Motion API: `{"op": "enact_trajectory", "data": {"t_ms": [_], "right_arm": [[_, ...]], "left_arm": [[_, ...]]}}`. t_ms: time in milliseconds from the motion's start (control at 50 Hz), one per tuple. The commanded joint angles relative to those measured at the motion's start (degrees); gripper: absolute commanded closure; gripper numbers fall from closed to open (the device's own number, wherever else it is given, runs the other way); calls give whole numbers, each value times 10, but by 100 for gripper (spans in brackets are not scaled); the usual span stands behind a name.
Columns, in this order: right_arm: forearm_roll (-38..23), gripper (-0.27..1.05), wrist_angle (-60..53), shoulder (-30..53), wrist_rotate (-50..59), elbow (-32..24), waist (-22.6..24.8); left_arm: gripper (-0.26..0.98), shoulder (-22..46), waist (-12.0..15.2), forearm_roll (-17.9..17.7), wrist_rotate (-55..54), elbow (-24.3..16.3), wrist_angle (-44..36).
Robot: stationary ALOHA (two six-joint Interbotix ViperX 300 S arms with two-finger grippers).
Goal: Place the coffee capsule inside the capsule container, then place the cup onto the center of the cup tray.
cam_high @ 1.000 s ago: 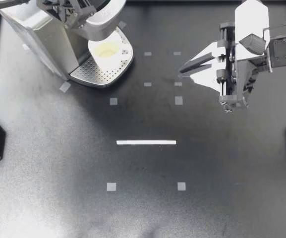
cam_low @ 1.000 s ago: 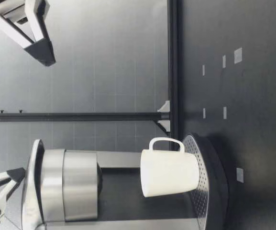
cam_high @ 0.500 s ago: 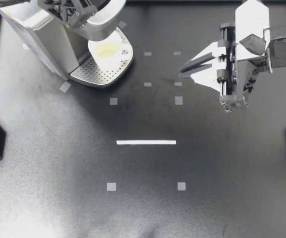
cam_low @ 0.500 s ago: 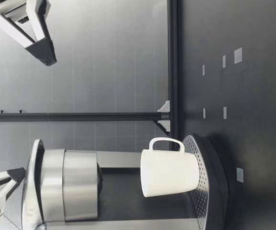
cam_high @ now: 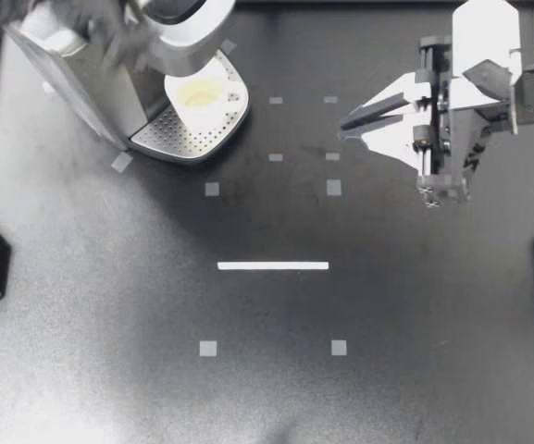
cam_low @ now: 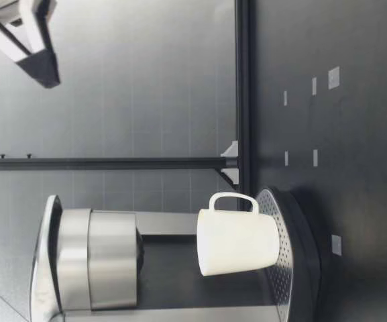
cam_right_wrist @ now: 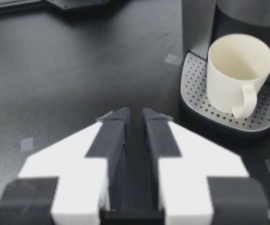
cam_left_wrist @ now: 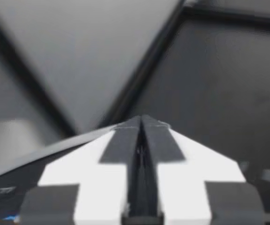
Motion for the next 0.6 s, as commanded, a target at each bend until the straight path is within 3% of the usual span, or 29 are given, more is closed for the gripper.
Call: {"op": "enact_trajectory", "data": {"t_ms": [0, 300, 460, 580], "right_arm": [[1, 51, -21, -11, 1, -3, 16], [2, 51, -91, -23, 4, 23, 58], [2, 51, -171, -24, 4, 41, 90], [0, 51, -210, -28, 4, 46, 119]], "left_arm": [[63, -27, -18, 1, -5, 35, -63], [63, -81, -83, -4, -52, 161, -239], [63, -105, -83, -4, -83, 219, -343], [63, -112, -83, -5, -83, 235, -367]]}}
